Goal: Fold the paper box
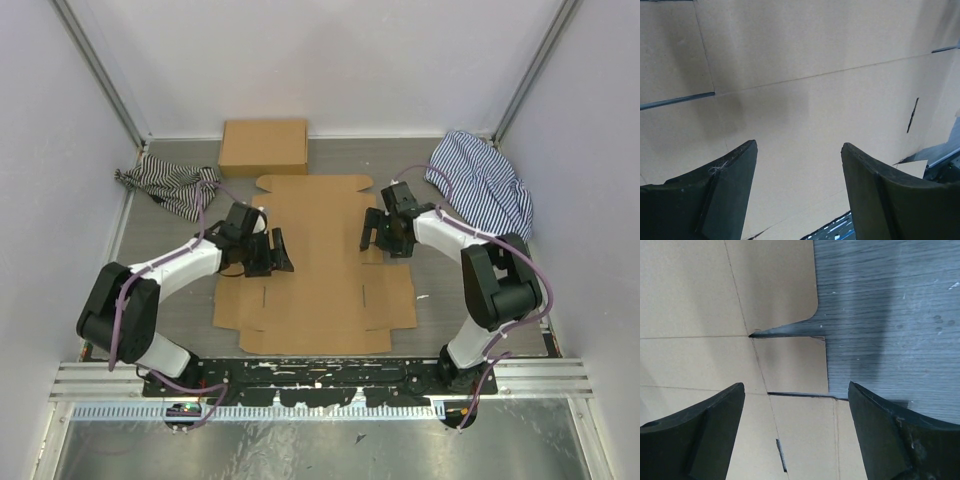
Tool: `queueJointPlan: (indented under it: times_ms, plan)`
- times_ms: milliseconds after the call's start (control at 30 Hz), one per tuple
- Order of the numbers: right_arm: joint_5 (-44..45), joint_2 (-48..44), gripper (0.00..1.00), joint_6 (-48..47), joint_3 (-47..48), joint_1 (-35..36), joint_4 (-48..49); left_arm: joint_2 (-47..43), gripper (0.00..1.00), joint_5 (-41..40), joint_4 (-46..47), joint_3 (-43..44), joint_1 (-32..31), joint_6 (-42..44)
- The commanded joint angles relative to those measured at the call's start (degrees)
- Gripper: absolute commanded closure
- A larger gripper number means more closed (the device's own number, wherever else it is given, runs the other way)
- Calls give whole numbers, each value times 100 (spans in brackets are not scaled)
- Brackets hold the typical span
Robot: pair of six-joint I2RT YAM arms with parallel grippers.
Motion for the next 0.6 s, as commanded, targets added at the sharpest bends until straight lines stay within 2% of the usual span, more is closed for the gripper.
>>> queueJointPlan:
  times_ms: [0,200,567]
  plan:
    - [-289,36,11,79,77,7,386,200,25,-162,135,34,-22,11]
    - [-451,265,11,3,137,2,488,589,26,-279,53,101,-18,-55]
    - [-226,466,11,34,163,50,416,1181,27,-680,-399,244,-89,30]
